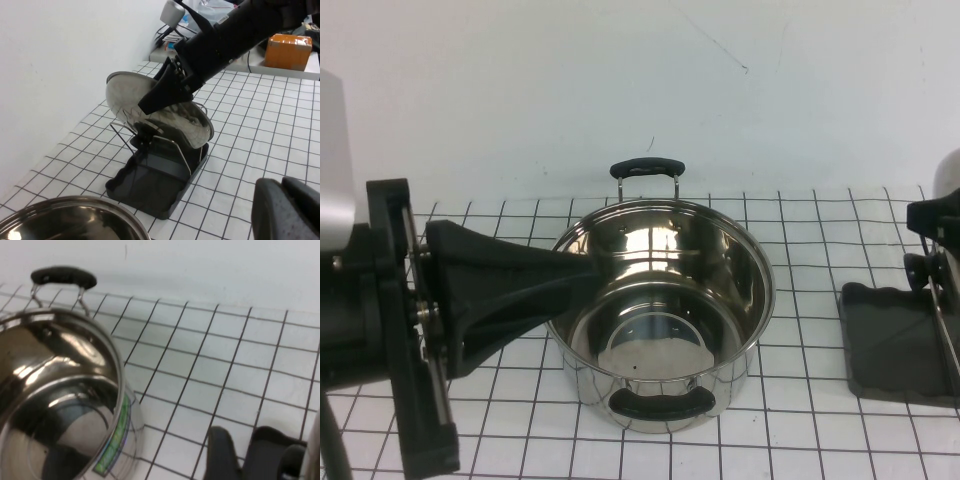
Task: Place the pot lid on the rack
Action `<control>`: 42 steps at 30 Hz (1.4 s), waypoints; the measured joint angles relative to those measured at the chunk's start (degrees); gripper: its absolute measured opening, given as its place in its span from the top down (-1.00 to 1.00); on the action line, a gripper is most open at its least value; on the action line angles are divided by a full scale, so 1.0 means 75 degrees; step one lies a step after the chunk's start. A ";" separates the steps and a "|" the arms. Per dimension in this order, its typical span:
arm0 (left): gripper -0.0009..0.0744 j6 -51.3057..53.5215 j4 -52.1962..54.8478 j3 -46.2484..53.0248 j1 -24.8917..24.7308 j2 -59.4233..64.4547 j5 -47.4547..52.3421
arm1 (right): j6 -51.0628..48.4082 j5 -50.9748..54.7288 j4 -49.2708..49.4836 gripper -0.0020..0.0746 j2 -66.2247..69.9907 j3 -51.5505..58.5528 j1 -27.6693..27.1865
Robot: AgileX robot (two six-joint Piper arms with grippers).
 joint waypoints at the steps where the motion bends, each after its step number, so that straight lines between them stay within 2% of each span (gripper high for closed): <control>1: 0.98 0.0000 0.0000 0.0000 0.0000 0.0000 -0.0028 | 0.0026 0.0068 -0.0095 -0.12 -0.0016 0.0000 0.0000; 16: 0.98 0.0000 0.0000 0.0000 0.0000 0.0000 0.0242 | 0.0542 0.1836 -0.0850 -0.06 -0.1402 0.0000 -0.1154; 22: 0.98 -0.0017 0.0000 0.0000 0.0000 -0.0197 0.1390 | 0.0578 0.2440 -0.1293 -0.05 -0.2197 0.0000 -0.1216; 27: 0.98 -0.0017 0.0000 0.0149 0.0000 -0.0772 0.2455 | 0.0617 0.2676 -0.1586 0.04 -0.3216 0.0000 -0.1216; 32: 0.98 -0.0043 0.0000 0.1158 0.0000 -0.1938 0.3925 | 0.0617 0.2789 -0.1650 0.23 -0.4469 0.0000 -0.1216; 36: 0.98 -0.0486 -0.0015 0.2521 0.0000 -0.3275 0.5101 | 0.0629 0.2988 -0.1661 0.42 -0.5472 0.0000 -0.1216; 42: 0.98 -0.1055 -0.0046 0.4044 0.0000 -0.4996 0.5534 | 0.0355 0.3057 -0.0853 0.68 -0.7034 0.0493 -0.1216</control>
